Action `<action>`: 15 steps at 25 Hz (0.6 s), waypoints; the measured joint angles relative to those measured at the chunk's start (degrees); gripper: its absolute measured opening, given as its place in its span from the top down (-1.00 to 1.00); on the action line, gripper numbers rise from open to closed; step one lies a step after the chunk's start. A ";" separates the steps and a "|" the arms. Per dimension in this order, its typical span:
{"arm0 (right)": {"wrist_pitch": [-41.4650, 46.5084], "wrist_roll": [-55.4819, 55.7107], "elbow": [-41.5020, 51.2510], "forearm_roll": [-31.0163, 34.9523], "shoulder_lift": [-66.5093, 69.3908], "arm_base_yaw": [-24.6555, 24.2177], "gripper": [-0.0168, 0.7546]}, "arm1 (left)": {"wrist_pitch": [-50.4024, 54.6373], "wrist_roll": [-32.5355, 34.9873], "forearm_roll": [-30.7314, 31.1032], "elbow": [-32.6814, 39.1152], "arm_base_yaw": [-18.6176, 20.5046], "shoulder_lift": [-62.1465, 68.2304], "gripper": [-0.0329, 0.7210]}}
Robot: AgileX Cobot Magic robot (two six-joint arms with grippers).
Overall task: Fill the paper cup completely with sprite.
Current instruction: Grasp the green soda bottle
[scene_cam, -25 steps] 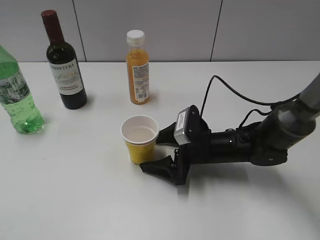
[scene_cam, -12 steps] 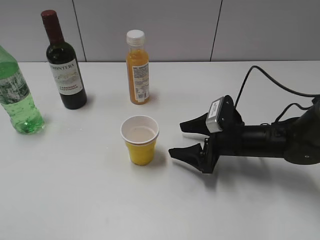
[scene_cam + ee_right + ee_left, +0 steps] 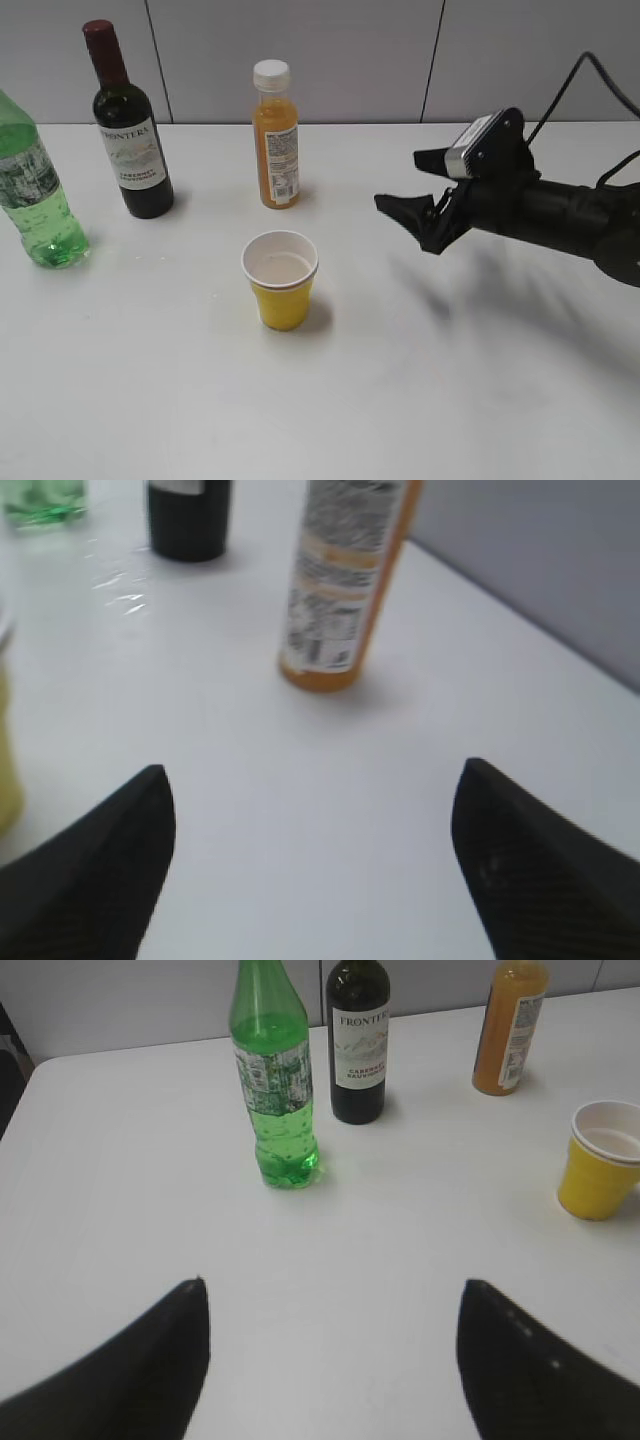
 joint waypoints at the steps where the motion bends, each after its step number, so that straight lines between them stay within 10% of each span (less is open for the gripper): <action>1: 0.24 -1.26 0.00 2.83 -0.88 0.00 -0.78 | 0.00 0.00 0.00 0.00 0.00 0.00 -0.65; 15: 14.10 -21.42 0.06 56.74 -7.59 0.00 -0.75 | 0.00 0.00 0.00 0.00 0.00 0.00 -0.65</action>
